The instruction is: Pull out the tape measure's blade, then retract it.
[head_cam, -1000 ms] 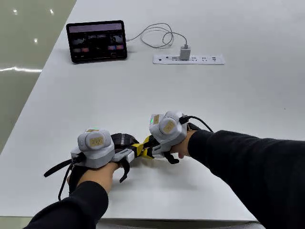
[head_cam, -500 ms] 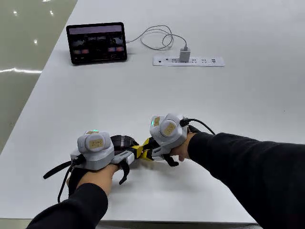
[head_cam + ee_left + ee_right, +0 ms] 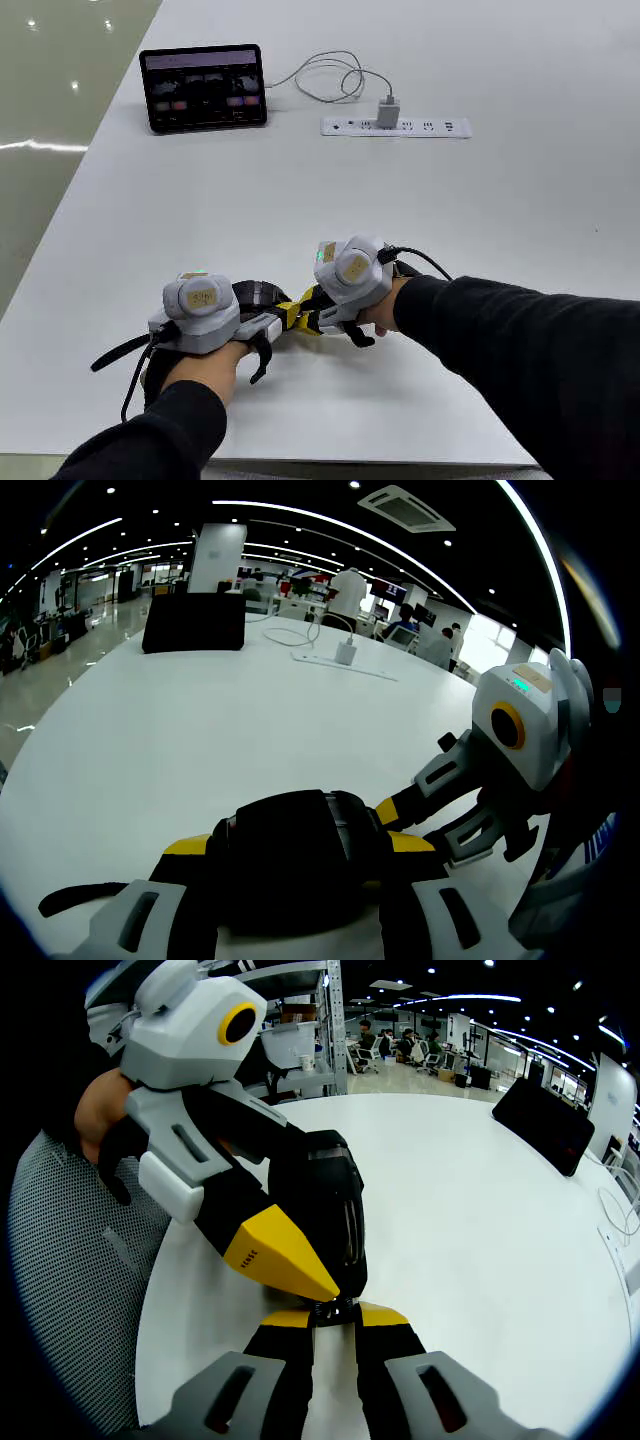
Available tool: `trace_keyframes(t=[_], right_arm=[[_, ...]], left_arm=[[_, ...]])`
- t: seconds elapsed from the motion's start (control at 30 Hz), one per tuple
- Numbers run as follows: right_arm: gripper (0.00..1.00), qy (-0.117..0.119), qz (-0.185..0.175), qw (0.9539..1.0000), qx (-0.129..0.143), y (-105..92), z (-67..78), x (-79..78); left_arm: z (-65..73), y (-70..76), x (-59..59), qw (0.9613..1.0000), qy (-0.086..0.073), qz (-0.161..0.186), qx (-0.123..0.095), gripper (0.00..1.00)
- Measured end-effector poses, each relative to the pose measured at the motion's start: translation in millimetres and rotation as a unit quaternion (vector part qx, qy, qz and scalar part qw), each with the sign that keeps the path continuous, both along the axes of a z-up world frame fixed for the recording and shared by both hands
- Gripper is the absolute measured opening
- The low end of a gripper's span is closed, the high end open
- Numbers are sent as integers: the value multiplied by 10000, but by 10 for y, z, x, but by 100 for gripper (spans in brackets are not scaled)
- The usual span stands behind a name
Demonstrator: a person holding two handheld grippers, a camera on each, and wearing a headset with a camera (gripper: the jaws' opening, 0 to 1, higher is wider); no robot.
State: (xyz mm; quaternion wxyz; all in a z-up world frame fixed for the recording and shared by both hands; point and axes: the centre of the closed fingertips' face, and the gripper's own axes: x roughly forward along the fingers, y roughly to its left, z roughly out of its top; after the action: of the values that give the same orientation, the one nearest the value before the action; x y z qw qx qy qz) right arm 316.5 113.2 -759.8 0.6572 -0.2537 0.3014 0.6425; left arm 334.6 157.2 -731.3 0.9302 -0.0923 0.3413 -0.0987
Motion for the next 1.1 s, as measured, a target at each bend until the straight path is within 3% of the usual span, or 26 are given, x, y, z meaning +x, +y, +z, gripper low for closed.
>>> trace_keyframes(t=[0.8, 1.0, 1.1], right_arm=[[12, -109, 28, 9999, -78, 6, 4, -15], [14, -128, -1, 9999, -102, 2, 1, -19], [21, -131, -91, 9998, -105, 4, 0, -8]], left_arm=[[19, 7, -5, 9999, -96, 36, 133, 63], [13, 10, -27, 9998, -84, -40, 200, 63], [-17, 35, -67, 9997, 44, -47, 256, 66]])
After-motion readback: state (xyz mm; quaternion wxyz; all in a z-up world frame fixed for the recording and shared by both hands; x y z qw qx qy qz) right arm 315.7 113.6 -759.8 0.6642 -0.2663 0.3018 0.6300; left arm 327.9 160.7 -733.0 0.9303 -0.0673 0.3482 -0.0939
